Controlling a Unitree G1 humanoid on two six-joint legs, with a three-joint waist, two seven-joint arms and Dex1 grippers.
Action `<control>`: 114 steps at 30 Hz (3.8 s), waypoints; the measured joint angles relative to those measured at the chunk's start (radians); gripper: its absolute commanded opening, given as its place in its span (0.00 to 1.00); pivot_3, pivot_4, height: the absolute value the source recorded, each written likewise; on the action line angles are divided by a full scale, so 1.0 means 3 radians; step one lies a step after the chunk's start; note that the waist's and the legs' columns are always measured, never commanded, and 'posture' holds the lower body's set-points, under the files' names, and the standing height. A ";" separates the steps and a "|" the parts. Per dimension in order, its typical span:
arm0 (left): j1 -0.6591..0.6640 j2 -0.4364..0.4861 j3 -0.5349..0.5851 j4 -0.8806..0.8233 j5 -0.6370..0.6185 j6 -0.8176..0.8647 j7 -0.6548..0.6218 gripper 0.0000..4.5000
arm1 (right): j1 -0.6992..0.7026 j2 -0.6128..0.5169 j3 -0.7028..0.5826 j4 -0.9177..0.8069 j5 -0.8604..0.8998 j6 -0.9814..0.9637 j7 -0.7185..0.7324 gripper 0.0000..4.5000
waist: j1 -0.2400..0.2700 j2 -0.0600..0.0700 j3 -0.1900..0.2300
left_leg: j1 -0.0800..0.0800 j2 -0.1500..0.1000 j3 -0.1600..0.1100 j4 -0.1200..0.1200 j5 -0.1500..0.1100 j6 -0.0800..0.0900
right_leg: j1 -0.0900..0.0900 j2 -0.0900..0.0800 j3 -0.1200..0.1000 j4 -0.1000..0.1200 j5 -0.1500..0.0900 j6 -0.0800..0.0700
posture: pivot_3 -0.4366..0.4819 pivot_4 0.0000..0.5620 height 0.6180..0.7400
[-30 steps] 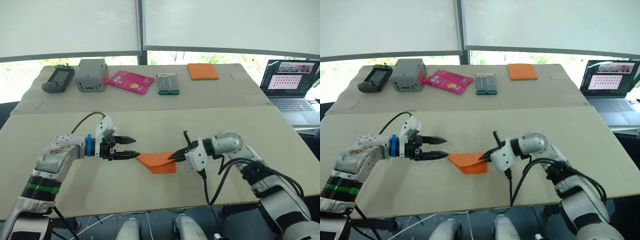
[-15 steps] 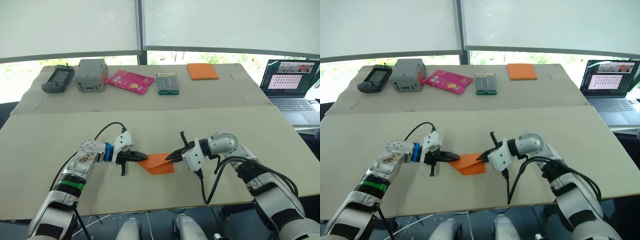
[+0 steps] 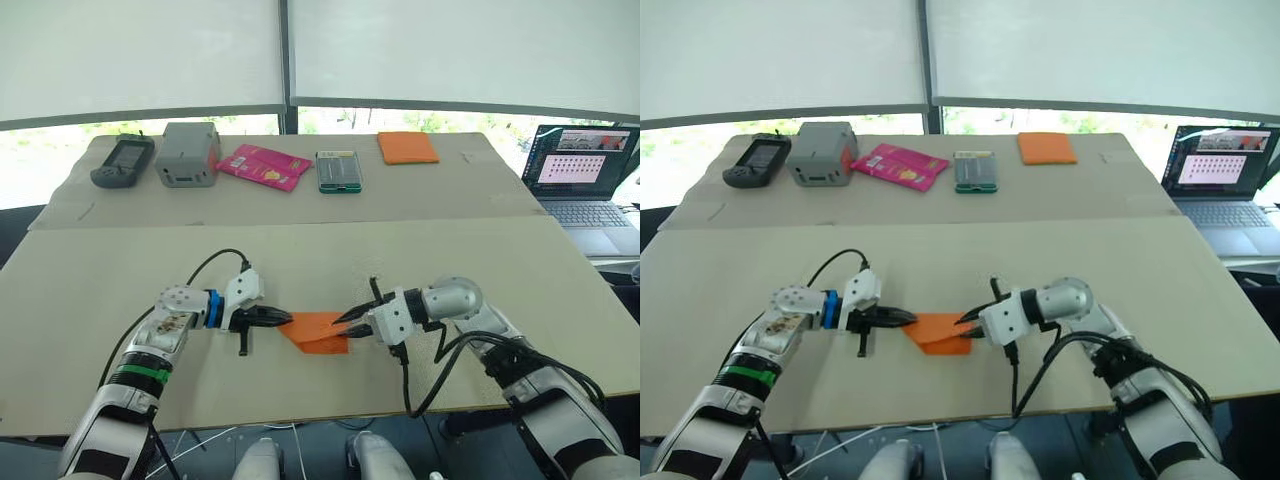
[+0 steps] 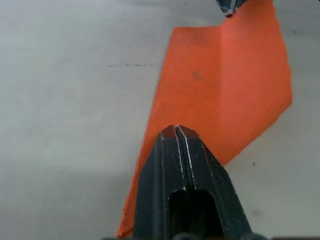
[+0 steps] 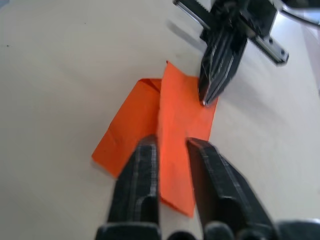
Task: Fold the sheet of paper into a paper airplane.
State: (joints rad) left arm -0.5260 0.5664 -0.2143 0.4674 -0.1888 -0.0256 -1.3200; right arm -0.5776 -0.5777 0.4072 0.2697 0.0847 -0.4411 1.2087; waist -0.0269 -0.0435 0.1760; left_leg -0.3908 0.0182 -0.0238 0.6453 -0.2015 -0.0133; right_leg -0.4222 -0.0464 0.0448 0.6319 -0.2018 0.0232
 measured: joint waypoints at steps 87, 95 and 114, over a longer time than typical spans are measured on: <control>0.0443 0.0039 0.0495 -0.1249 -0.0721 0.1052 0.0245 0.00 | -0.0873 0.0672 -0.0210 0.1213 0.0114 0.2994 0.0321 0.01 | -0.0020 0.0011 -0.0009 | 0.0005 0.0002 -0.0001 0.0000 0.0000 0.0000 | 0.0003 0.0004 -0.0003 0.0000 -0.0014 0.0024 | 0.48 0.27 1.00; 0.0220 -0.0204 0.0139 -0.0428 -0.0207 0.0351 0.0251 0.00 | -0.0832 0.0647 -0.0223 0.1120 0.0113 0.3018 0.0302 0.01 | -0.0014 0.0011 -0.0010 | 0.0002 0.0001 0.0000 0.0000 0.0000 0.0000 | 0.0001 0.0003 -0.0003 0.0000 -0.0013 0.0023 | 0.48 0.27 1.00; 0.0166 -0.0362 0.0081 -0.0082 0.0007 -0.0101 0.0258 0.00 | -0.0578 0.0232 -0.0408 0.0523 0.0187 0.3309 0.0173 0.61 | 0.0051 0.0013 -0.0011 | -0.0003 -0.0002 0.0000 0.0000 -0.0001 0.0000 | -0.0001 0.0000 -0.0002 -0.0005 -0.0014 0.0024 | 0.48 0.27 1.00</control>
State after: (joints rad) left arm -0.4762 0.4579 -0.1901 0.4428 -0.1868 -0.0558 -1.2427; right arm -0.7509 -0.5083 0.2846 0.4265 0.1409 0.5516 1.2606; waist -0.0116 -0.0396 0.1728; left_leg -0.3917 0.0177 -0.0237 0.6453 -0.2016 -0.0134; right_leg -0.4225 -0.0463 0.0440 0.6304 -0.2060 0.0305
